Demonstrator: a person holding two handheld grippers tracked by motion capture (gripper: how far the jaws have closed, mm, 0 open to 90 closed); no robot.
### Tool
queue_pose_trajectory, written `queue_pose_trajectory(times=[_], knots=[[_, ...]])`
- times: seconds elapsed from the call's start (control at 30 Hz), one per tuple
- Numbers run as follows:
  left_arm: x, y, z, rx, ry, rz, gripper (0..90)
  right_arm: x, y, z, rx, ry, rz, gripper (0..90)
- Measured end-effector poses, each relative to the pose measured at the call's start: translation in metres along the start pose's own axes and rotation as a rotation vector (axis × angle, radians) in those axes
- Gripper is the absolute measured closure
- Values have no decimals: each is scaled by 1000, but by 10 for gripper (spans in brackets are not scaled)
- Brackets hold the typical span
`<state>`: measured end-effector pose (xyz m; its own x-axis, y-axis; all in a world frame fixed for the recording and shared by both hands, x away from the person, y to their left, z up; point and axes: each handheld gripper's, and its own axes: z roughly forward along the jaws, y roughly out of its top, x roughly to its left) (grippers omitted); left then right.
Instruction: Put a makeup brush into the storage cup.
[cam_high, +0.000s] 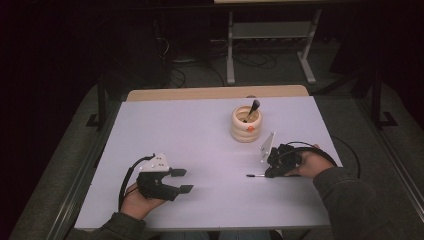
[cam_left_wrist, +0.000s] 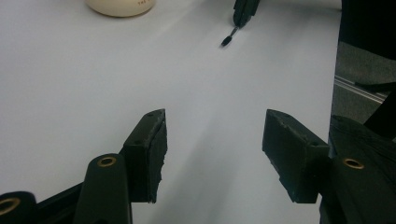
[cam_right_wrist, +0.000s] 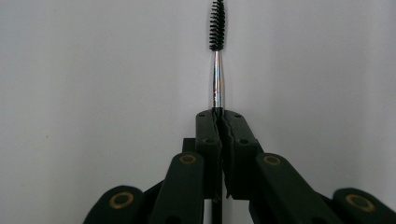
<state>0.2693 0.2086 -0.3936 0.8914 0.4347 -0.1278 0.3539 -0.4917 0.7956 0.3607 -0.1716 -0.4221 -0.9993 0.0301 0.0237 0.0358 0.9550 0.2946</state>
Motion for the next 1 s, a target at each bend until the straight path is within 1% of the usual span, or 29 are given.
queue_pose_trajectory(times=[0.03,0.1,0.2,0.23,0.27,0.33,0.4,0.43,0.6,0.63,0.67,0.7,0.77,0.8,0.83,0.93,1.0], knots=[[0,0,0,1,1,6,398,-1,0,0,-3,6,4,848],[0,0,-1,0,0,6,398,-2,0,0,3,13,24,849],[1,0,-1,1,0,6,398,-3,2,0,11,14,27,851],[1,0,-1,1,0,4,398,-3,2,0,8,23,62,851],[1,0,-1,1,1,4,398,-3,2,0,8,23,62,851],[1,0,-1,0,-1,4,398,-4,1,-1,7,33,104,851],[1,0,0,1,-1,1,398,-4,2,-1,8,29,99,851],[1,0,0,1,-1,1,398,-3,2,-1,6,40,105,851],[1,0,-2,1,1,1,398,-1,5,-1,13,53,133,851],[1,0,-2,-1,0,-1,398,-1,5,-1,9,53,134,851],[1,0,-2,-2,1,-4,398,0,5,-4,-7,54,154,851],[1,0,-2,-4,1,-1,398,0,5,-4,-7,54,154,851],[1,0,-3,-5,1,3,398,1,6,-9,-32,51,168,851],[1,0,-3,-5,1,2,398,0,6,-12,-53,48,164,851],[1,0,-3,-5,1,2,398,1,6,-13,-61,43,168,851],[1,0,-3,-5,0,3,398,3,7,-18,-80,38,188,851],[1,0,-3,-6,0,2,398,4,8,-20,-92,38,190,851]])
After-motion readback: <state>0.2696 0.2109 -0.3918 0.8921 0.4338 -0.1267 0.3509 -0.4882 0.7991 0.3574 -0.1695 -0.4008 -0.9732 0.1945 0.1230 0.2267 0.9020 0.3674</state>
